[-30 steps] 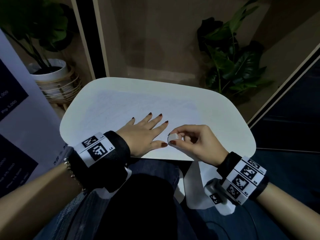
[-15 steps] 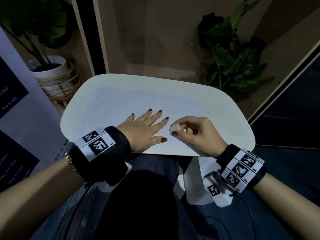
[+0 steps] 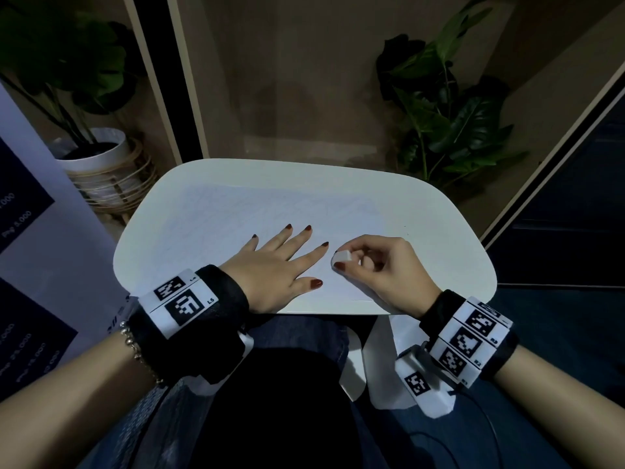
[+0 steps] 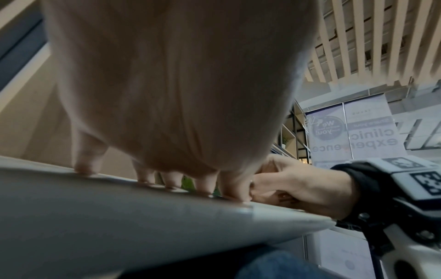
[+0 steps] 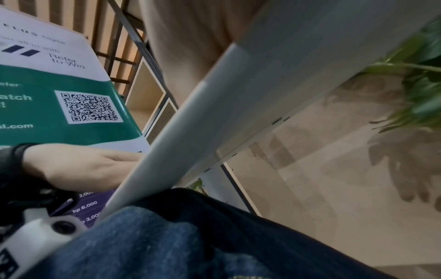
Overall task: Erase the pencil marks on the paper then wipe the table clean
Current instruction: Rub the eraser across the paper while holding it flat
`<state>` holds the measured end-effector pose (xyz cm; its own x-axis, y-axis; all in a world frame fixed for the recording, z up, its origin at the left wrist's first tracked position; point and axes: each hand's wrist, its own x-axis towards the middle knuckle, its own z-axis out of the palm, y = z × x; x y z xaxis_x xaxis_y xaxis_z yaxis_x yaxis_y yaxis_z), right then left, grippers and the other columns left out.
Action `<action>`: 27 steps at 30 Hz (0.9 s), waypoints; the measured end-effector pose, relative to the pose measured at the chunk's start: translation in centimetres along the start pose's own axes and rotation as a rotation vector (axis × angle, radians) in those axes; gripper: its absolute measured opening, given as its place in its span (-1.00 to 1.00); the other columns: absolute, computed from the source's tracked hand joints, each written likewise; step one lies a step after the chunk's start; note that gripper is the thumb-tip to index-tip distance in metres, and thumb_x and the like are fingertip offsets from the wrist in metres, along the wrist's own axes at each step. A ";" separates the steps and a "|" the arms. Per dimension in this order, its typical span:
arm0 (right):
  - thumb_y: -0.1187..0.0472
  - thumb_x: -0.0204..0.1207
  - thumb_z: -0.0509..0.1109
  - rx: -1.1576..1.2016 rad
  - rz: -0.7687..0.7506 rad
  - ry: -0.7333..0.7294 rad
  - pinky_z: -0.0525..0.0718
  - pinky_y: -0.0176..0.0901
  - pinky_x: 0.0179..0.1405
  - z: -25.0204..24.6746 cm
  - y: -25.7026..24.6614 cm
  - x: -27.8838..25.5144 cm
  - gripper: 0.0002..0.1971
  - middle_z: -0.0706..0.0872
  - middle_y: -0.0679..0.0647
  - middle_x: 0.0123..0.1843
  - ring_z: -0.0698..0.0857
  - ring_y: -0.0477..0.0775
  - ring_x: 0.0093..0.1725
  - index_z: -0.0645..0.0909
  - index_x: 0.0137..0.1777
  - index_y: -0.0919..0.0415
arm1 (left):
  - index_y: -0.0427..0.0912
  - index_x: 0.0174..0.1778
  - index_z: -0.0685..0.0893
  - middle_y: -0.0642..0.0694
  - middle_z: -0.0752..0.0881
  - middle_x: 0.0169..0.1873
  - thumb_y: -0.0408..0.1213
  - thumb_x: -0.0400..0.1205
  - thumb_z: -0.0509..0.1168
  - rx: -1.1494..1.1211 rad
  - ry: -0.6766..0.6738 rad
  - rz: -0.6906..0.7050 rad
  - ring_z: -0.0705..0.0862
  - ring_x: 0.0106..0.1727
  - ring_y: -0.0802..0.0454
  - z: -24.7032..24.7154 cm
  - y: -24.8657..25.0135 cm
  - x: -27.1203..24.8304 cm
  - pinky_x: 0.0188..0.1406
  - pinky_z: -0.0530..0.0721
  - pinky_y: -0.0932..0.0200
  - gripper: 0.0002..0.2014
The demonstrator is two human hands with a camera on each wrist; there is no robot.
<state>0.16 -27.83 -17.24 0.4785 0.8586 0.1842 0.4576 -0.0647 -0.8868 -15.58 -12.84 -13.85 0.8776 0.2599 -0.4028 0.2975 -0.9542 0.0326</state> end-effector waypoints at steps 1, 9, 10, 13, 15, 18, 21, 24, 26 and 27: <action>0.24 0.47 0.60 -0.012 -0.004 -0.052 0.49 -0.14 -0.30 -0.1 -0.1 -0.1 -0.93 0.64 0.04 -0.39 0.48 0.10 -0.38 0.80 -0.08 0.15 | 0.28 0.67 -0.36 0.11 -0.45 0.66 0.21 0.76 -0.23 -0.002 0.000 -0.001 -0.41 0.69 0.04 0.0 -0.1 0.0 0.67 -0.18 -0.27 -0.40; 0.24 0.47 0.60 -0.016 -0.015 -0.069 0.49 -0.10 -0.28 -0.4 -0.1 -0.2 -0.93 0.69 0.17 -0.32 0.52 0.26 -0.37 0.81 -0.07 0.14 | 0.28 0.66 -0.38 0.12 -0.46 0.65 0.20 0.76 -0.24 0.002 -0.001 -0.002 -0.43 0.68 0.05 0.2 0.0 0.2 0.66 -0.20 -0.27 -0.40; 0.22 0.46 0.61 -0.017 -0.022 -0.134 0.47 -0.10 -0.27 -0.6 -0.2 -0.4 -0.93 0.71 0.20 -0.29 0.52 0.30 -0.37 0.82 -0.07 0.11 | 0.28 0.66 -0.38 0.12 -0.46 0.65 0.20 0.76 -0.24 -0.001 -0.002 -0.002 -0.44 0.68 0.05 0.3 0.0 0.2 0.66 -0.21 -0.27 -0.40; 0.18 0.46 0.62 0.001 -0.005 -0.121 0.45 -0.09 -0.28 -0.6 -0.2 -0.3 -0.92 0.68 0.04 -0.38 0.48 0.23 -0.39 0.83 -0.07 0.12 | 0.27 0.66 -0.39 0.13 -0.47 0.65 0.20 0.76 -0.25 0.002 -0.003 0.000 -0.44 0.67 0.06 0.2 0.0 0.2 0.66 -0.21 -0.27 -0.40; 0.21 0.46 0.62 0.017 0.009 -0.038 0.47 -0.08 -0.29 -0.5 -0.1 -0.2 -0.91 0.62 -0.01 -0.42 0.48 0.10 -0.39 0.81 -0.08 0.15 | 0.27 0.66 -0.40 0.12 -0.47 0.64 0.20 0.75 -0.25 0.007 -0.008 -0.002 -0.44 0.67 0.05 0.1 0.0 0.2 0.66 -0.21 -0.28 -0.40; 0.19 0.42 0.64 0.000 -0.004 -0.192 0.48 -0.12 -0.26 -1.0 -0.3 -0.3 -0.91 0.70 0.18 -0.33 0.51 0.12 -0.35 0.83 -0.09 0.08 | 0.27 0.65 -0.40 0.12 -0.47 0.65 0.20 0.76 -0.25 0.014 -0.012 -0.004 -0.44 0.68 0.05 0.1 0.0 0.2 0.66 -0.21 -0.28 -0.40; 0.23 0.44 0.63 0.005 0.021 -0.145 0.42 -0.19 -0.34 -0.8 -0.2 -0.3 -0.93 0.62 -0.06 -0.48 0.43 0.03 -0.43 0.83 -0.10 0.15 | 0.28 0.65 -0.41 0.13 -0.48 0.64 0.22 0.74 -0.24 0.010 -0.016 0.000 -0.44 0.67 0.06 0.1 -0.1 0.2 0.66 -0.22 -0.27 -0.38; 0.27 0.45 0.62 0.025 0.021 -0.089 0.47 -0.08 -0.27 -0.6 -0.1 -0.1 -0.92 0.62 -0.02 -0.46 0.45 0.11 -0.42 0.81 -0.09 0.17 | 0.29 0.65 -0.40 0.13 -0.48 0.64 0.27 0.72 -0.23 0.001 -0.024 0.004 -0.44 0.67 0.06 0.0 -0.2 0.1 0.66 -0.23 -0.28 -0.36; 0.26 0.43 0.64 0.018 0.018 -0.215 0.52 -0.09 -0.22 -1.3 -0.4 -0.1 -0.90 0.73 0.23 -0.30 0.53 0.13 -0.33 0.83 -0.08 0.15 | 0.29 0.65 -0.40 0.13 -0.47 0.64 0.26 0.72 -0.22 -0.004 -0.031 0.003 -0.44 0.67 0.06 -0.1 -0.2 0.1 0.66 -0.23 -0.28 -0.35; 0.26 0.42 0.64 0.023 0.026 -0.246 0.53 -0.10 -0.21 -1.5 -0.5 -0.2 -0.90 0.74 0.28 -0.27 0.56 0.12 -0.31 0.84 -0.08 0.14 | 0.28 0.65 -0.39 0.12 -0.47 0.65 0.26 0.72 -0.22 -0.006 -0.033 0.003 -0.44 0.67 0.06 -0.1 -0.1 0.1 0.66 -0.23 -0.28 -0.35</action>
<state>0.93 -28.68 -16.17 0.2919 0.9548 0.0553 0.4291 -0.0790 -0.8998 -15.52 -12.67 -13.82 0.8659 0.2515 -0.4323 0.2968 -0.9541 0.0394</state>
